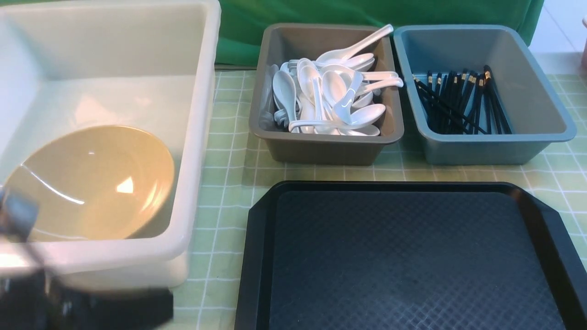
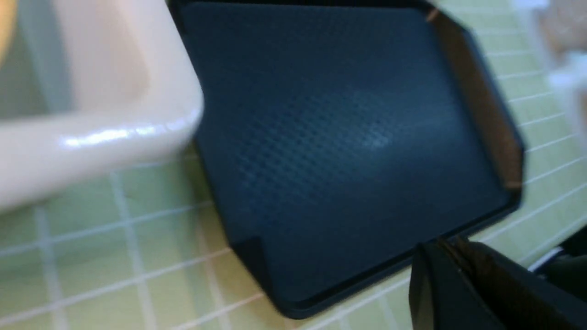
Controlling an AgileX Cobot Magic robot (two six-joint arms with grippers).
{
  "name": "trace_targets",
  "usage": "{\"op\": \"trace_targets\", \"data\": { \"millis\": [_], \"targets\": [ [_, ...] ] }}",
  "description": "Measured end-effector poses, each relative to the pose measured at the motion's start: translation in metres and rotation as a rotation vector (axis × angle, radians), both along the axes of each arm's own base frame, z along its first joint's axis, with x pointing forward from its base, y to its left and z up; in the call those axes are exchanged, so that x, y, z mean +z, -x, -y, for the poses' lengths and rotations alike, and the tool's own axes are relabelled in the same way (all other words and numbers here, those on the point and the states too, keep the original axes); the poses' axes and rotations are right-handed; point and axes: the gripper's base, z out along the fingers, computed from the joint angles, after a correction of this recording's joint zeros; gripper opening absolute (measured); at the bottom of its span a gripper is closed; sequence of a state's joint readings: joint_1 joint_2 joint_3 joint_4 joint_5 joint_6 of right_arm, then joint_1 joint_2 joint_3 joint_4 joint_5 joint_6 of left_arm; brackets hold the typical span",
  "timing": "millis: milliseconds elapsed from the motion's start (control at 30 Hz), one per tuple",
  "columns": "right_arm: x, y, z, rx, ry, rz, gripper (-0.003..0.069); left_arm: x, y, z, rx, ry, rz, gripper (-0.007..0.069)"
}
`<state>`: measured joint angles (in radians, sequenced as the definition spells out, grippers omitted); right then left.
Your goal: On green table put chopsticks spoon bowls plates into blue grey white boxes.
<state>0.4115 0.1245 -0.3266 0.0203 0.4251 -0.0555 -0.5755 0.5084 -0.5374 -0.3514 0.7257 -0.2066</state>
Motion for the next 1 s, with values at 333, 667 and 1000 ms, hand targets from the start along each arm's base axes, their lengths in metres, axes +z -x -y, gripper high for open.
{"op": "trace_targets", "data": {
  "millis": [333,667,1000],
  "targets": [
    [0.002,0.002,0.001,-0.001,-0.016,0.033,0.0025,0.001,0.021,-0.011,0.040,0.240,0.121,-0.0002],
    [0.000,0.002,0.001,-0.001,-0.013,0.026,0.0025,0.000,0.023,-0.012,0.033,0.239,0.118,-0.0002],
    [0.000,0.002,0.001,-0.001,-0.013,0.026,0.0027,-0.020,0.023,-0.017,-0.058,-0.026,0.237,-0.0002]
  ]
}}
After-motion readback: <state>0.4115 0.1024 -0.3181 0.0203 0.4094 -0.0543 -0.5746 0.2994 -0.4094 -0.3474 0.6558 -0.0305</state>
